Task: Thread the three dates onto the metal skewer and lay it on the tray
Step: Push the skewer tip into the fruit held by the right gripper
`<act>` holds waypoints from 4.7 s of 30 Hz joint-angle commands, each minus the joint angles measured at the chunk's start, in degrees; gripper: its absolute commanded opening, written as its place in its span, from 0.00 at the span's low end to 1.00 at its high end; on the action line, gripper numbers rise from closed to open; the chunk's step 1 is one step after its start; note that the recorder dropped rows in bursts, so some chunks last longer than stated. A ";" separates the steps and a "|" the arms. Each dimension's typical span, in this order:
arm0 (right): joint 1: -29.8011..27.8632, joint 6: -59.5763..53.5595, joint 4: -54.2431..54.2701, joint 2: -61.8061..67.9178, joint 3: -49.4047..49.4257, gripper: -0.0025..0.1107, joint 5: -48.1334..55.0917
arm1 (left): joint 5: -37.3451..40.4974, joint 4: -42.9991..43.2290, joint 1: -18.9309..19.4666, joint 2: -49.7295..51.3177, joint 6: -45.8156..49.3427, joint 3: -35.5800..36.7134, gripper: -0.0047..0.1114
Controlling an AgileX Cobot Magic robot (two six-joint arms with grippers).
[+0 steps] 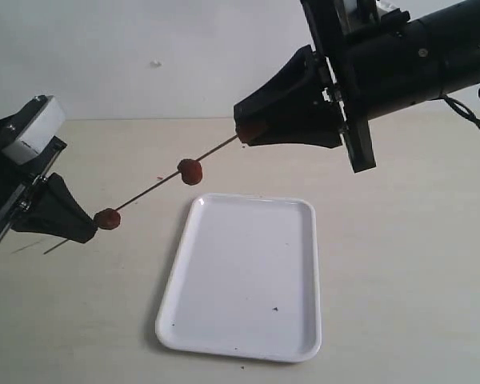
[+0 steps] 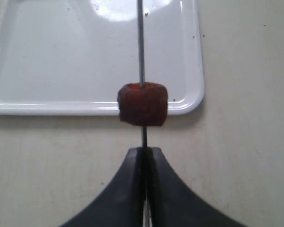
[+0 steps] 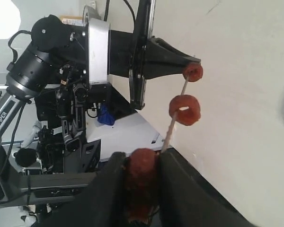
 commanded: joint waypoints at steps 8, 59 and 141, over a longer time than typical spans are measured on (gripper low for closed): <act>-3.71 -1.26 -0.44 -0.15 0.15 0.23 -0.07 | 0.94 -1.10 -0.22 -0.48 0.06 -0.53 0.04; -0.90 -1.66 2.42 -0.03 0.15 0.23 -0.07 | 0.26 -5.60 -2.35 -0.48 0.06 -0.53 0.04; -0.55 0.10 -0.38 -0.03 0.15 0.38 -2.61 | 1.24 -8.97 -7.15 -1.62 0.06 -0.53 0.04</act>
